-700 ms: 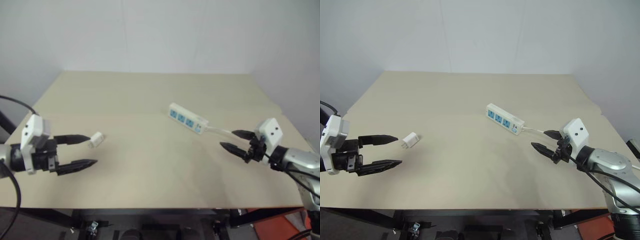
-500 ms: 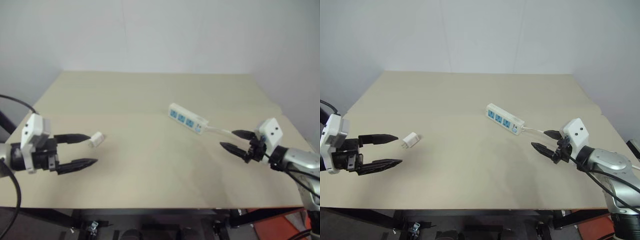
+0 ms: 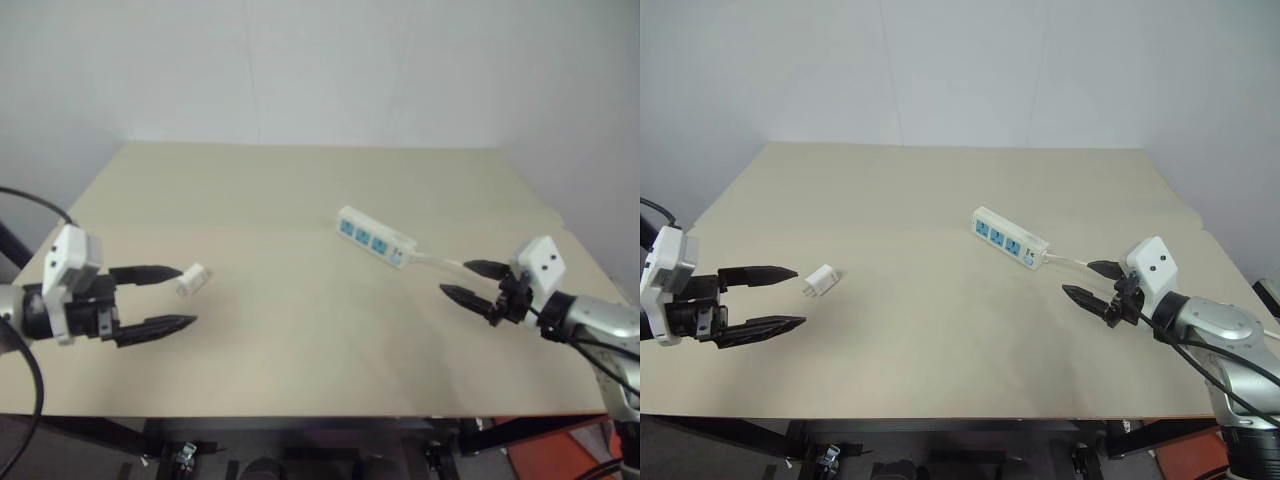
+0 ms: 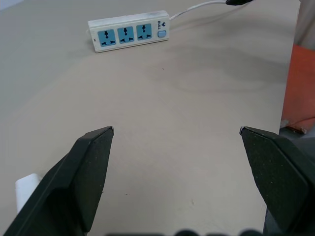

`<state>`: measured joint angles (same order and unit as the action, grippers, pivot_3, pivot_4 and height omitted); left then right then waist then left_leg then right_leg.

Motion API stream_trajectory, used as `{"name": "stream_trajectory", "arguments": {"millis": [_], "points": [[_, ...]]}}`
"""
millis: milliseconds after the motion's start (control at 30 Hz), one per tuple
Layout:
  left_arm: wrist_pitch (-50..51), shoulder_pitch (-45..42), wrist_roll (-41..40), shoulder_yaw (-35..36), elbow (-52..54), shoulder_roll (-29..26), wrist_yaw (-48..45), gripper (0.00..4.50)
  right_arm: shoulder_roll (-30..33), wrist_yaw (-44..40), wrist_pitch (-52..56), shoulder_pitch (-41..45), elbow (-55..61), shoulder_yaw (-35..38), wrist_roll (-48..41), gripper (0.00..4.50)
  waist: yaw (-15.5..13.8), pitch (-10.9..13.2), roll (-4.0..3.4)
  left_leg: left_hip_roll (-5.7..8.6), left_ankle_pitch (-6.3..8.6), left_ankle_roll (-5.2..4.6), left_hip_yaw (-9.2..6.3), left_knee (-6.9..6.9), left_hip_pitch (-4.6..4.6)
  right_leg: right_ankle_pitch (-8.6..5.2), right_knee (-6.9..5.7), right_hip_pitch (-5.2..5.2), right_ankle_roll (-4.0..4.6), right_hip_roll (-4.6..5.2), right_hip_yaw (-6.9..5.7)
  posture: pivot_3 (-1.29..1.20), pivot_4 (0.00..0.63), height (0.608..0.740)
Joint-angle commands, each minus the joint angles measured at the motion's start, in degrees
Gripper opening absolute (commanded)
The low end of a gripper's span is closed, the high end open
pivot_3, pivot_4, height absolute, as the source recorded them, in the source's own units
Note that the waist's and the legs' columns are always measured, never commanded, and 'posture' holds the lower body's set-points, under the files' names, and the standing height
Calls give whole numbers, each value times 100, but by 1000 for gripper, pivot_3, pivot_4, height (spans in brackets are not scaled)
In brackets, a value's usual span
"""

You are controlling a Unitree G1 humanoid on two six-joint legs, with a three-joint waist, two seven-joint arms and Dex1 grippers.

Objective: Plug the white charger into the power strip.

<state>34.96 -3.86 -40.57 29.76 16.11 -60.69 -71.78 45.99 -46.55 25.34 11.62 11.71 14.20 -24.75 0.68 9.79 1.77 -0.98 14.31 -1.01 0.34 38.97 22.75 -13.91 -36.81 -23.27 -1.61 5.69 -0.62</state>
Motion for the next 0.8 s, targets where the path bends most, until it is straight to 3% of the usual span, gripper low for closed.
{"name": "stream_trajectory", "arguments": {"millis": [33,500,800], "points": [[-81,-77,-58,54,42,-27,21,4500,1,-13,-185,92,68,117,-2,3691,0,0,0,0,0,0,0,0,0,0,0,0,0,0,0,0,150,740],[-131,-386,-78,-252,-7,46,82,4500,-100,-20,-284,380,-163,-95,174,3691,0,0,0,0,0,0,0,0,0,0,-1,0,0,0,0,0,150,740],[-260,-1240,36,-1012,-290,281,89,4500,-387,747,-1045,1401,-1594,-1137,1752,3691,17,0,0,1,0,0,14,-2,1,0,-1,-5,1,-4,3,0,150,740]]}}
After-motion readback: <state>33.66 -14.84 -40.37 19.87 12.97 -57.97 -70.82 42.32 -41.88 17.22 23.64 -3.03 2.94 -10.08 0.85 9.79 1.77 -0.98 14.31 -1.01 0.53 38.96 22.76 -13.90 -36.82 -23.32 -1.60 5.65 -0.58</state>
